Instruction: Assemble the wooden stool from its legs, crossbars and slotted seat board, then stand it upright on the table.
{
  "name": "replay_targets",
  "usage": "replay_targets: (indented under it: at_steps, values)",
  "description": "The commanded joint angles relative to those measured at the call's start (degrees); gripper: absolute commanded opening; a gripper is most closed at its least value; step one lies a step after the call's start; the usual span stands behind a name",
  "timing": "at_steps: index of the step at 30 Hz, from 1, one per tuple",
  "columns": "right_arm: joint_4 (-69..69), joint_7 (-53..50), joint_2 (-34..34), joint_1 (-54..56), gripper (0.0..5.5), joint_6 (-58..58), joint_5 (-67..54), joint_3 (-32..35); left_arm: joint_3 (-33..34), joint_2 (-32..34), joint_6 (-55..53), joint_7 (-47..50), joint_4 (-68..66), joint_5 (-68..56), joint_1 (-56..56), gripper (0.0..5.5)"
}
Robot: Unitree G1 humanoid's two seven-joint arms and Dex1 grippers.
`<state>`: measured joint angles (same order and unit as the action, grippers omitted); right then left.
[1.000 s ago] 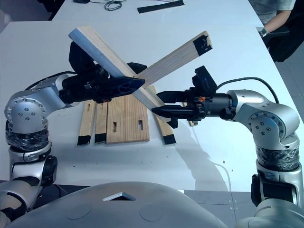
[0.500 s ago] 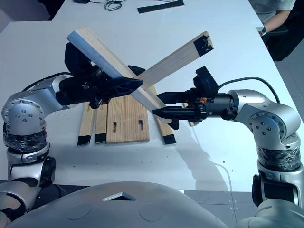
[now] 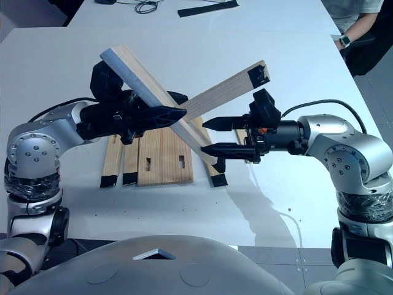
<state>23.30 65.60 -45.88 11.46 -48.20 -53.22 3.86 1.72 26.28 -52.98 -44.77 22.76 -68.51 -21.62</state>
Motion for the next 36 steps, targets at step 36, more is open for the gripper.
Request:
replay_targets:
  at_steps: [36]
  values:
    - [2.93, -6.71, -2.14, -23.24, 3.57, 13.87, 15.22, 7.62, 5.25, 23.41, 29.35, -27.47, -1.25, 30.43, 15.64, 2.05]
